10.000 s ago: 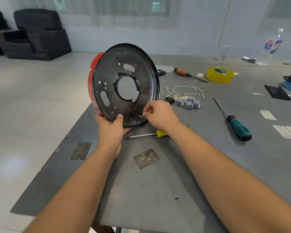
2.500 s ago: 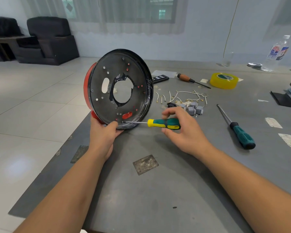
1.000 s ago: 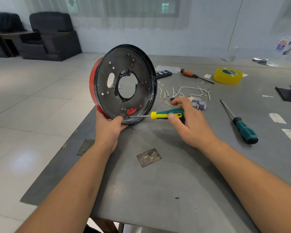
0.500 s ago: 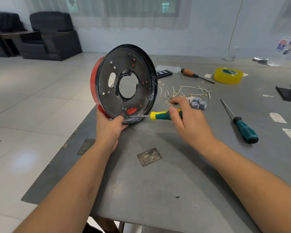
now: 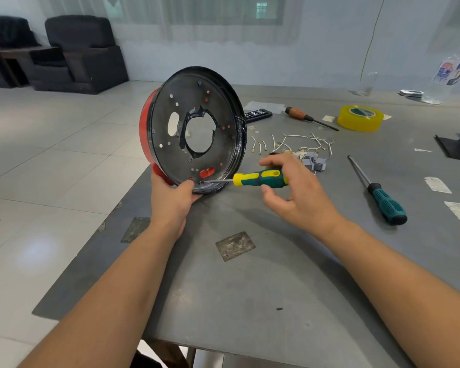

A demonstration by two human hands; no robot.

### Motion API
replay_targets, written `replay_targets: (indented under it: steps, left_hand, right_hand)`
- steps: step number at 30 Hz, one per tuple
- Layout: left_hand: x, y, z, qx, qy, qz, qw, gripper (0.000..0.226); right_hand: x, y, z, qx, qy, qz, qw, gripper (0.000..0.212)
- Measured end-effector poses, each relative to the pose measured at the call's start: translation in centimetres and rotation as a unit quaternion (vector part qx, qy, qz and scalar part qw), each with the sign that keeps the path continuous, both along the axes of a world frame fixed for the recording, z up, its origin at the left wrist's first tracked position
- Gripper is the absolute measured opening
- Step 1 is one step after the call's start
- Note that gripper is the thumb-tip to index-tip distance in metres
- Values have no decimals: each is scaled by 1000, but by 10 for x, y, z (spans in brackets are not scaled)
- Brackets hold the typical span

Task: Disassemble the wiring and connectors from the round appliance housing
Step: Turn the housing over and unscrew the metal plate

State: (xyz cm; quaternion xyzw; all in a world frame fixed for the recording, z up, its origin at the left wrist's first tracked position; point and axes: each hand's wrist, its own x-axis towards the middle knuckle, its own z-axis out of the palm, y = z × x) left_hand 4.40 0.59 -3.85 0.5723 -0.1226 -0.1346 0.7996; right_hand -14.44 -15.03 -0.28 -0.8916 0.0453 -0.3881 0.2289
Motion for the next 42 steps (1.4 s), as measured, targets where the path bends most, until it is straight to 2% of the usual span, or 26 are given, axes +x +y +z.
replay_targets:
  steps: [4, 6, 8, 9, 12, 15, 17, 20, 22, 26, 28, 31, 33, 36, 40, 42]
  left_hand:
    - [2, -1, -2, 0, -5, 11, 1000, 65]
    - [3, -2, -3, 5, -6, 14, 1000, 65]
    - [3, -2, -3, 3, -4, 16, 1000, 64]
    - [3, -2, -3, 1, -4, 15, 1000, 64]
    - [3, -3, -4, -3, -4, 16, 1000, 60]
    - [4, -3, -4, -5, -4, 25, 1000, 56]
    - [4, -3, -4, -5, -3, 35, 999, 56]
    - [4, -4, -5, -3, -6, 42, 999, 51]
    - [4, -4, -5, 8, -9, 51, 999, 48]
    - [6, -6, -7, 33, -17, 71, 997, 50]
    - [8, -7, -8, 46, -20, 75, 996, 54]
    - [10, -8, -10, 53, -20, 80, 995, 60]
    - [10, -8, -10, 49, -17, 80, 995, 61]
    - [12, -8, -12, 50, -14, 81, 995, 61]
    - [12, -8, -13, 52, -16, 78, 995, 62]
    - [12, -8, -12, 56, -19, 80, 995, 62]
  right_hand:
    - [-3, 6, 2, 175, 3, 19, 984, 37]
    - [-3, 7, 2, 130, 21, -55, 990, 32]
    - [-1, 7, 4, 32, 37, -140, 989, 43]
    - [0, 8, 4, 14, 31, -150, 988, 45]
    - [1, 11, 6, 65, 13, -55, 996, 45]
    - [-3, 8, 5, 60, 0, -5, 998, 39]
    - [-5, 8, 3, 50, 3, -30, 998, 30]
    - [-2, 7, 1, 61, 27, -97, 993, 38]
    - [0, 8, 2, 68, 31, -76, 994, 34]
    - [-5, 4, 2, 79, 39, -21, 996, 44]
    - [-4, 1, 0, 54, 48, -59, 996, 40]
    - [2, 0, 1, 13, 72, -146, 987, 46]
    - [0, 3, 3, 1, 40, -75, 996, 32]
    - [-6, 2, 3, -12, 38, 4, 999, 44]
    - [-1, -2, 0, 18, 82, -122, 989, 41]
    - [1, -3, 0, 34, 65, -102, 992, 31]
